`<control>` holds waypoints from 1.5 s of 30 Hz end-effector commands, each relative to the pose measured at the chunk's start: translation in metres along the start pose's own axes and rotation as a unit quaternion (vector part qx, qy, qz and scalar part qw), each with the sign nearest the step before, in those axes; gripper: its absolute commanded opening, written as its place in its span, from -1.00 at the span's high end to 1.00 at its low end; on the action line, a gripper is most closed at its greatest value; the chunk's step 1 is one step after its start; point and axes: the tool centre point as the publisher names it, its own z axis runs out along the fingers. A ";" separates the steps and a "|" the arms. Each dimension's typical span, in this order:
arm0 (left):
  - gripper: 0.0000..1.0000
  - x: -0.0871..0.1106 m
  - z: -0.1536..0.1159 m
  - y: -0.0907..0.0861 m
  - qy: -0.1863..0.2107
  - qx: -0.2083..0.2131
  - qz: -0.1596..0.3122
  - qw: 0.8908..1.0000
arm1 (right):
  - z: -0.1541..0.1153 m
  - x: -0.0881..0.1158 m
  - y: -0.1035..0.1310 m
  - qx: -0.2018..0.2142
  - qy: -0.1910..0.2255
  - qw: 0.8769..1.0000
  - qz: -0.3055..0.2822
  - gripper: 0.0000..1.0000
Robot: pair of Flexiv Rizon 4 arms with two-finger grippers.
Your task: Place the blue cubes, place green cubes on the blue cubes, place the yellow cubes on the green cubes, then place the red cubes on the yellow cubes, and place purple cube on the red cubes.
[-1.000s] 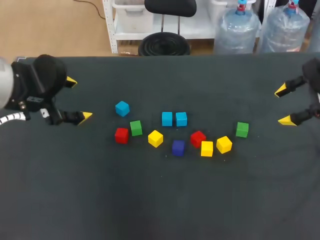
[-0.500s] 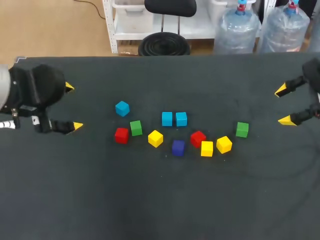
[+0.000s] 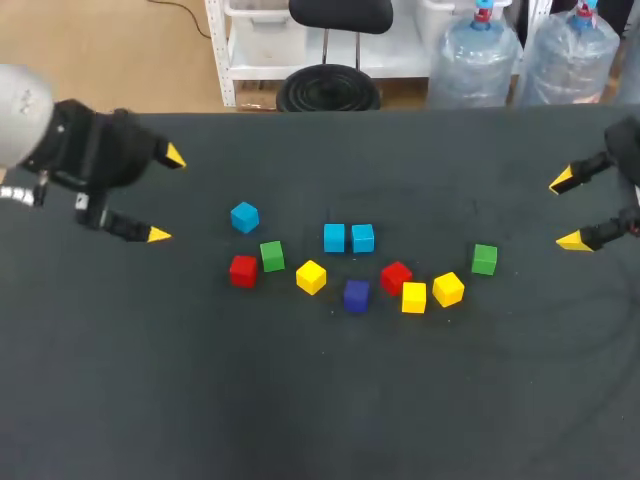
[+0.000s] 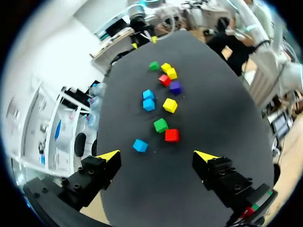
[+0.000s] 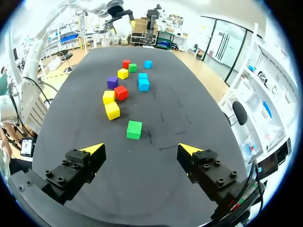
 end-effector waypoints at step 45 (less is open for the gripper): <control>-1.00 0.009 0.135 0.069 0.165 0.219 0.134 0.952 | 0.002 0.000 -0.001 -0.001 -0.001 1.000 0.000 -1.00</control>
